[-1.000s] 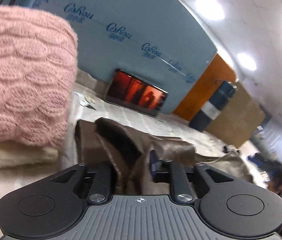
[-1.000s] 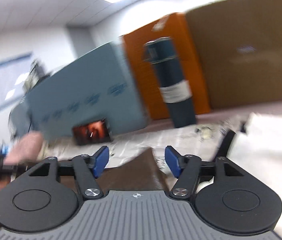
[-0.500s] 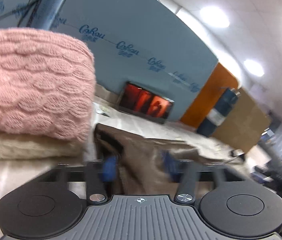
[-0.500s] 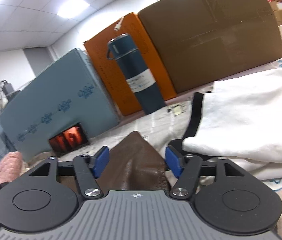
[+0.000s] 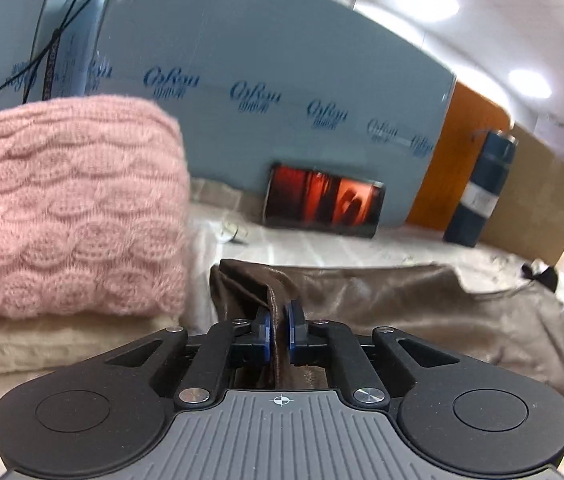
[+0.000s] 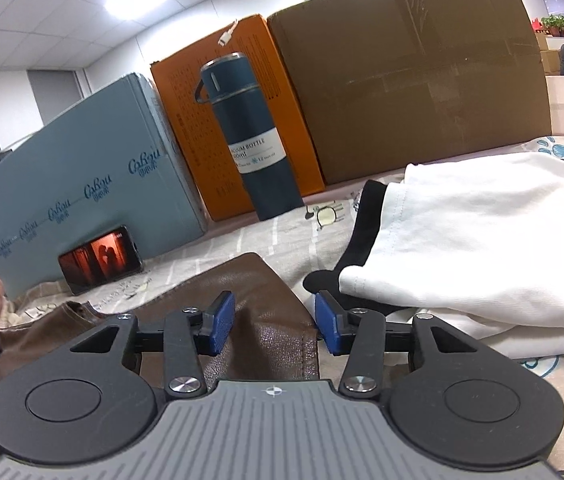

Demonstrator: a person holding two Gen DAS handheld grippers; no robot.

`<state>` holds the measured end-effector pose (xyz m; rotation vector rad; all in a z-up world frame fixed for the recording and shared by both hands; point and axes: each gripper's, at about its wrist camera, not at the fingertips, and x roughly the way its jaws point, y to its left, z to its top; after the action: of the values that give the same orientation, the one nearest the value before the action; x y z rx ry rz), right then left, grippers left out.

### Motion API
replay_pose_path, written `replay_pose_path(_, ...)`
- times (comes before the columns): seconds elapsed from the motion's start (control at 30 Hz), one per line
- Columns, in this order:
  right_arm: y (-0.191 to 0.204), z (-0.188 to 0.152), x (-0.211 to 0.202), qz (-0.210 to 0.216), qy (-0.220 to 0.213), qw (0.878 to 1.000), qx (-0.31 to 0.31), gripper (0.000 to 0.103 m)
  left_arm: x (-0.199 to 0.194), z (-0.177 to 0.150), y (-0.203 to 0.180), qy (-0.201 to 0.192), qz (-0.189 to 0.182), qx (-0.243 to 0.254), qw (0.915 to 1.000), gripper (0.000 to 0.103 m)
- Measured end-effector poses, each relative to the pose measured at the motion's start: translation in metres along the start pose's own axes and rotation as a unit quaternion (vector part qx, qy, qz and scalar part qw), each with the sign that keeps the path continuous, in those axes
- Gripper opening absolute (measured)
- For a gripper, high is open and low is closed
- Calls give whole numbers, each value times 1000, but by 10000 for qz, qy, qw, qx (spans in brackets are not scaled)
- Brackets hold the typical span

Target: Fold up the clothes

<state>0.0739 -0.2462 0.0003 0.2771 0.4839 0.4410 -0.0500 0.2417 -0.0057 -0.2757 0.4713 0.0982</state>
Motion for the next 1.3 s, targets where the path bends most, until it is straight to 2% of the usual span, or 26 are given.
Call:
replay_pose_path(0.17,0,-1,4,41,153,9999,-23,50,-1,-2,2,26,67,-7,10000,17)
replay_pose_path(0.3,1,-2,4,63,185,9998,-39,64,-5,-4,9,-51,-97,-175,9998,23)
replay_pose_path(0.37,1,-2,2,114,136,9998,-20,74,-8,-4,15,-103,-282,-354,9989,47)
replay_pose_path(0.4,0,-2,1,167,110,9998,-4,83,-10,-5,16,-124,-317,-418,9985,52)
replay_pose_path(0.7,3,-2,-3,261,77,9996,-47,88,-13,-5,10,-207,-417,-351,9983,76)
replay_pose_path(0.8,1,0,-9,280,10,9996,81,89,-15,-5,10,-295,-481,-355,9978,79)
replay_pose_path(0.93,0,5,-34,153,-121,9986,501,99,-32,-2,7,-526,-454,-367,9969,81)
replay_pose_path(1.0,-4,4,-48,219,-48,9959,880,100,-45,-1,2,-578,-455,-295,9969,83)
replay_pose_path(1.13,-17,-3,-70,502,408,9826,1744,101,-69,-6,-11,-524,-566,-131,9969,86)
replay_pose_path(1.23,-22,-8,-81,537,764,9739,2066,101,-82,-19,-29,-337,-406,371,9979,87)
replay_pose_path(1.3,-23,-13,-85,664,922,9685,2215,101,-89,-29,-40,-346,-268,693,9966,87)
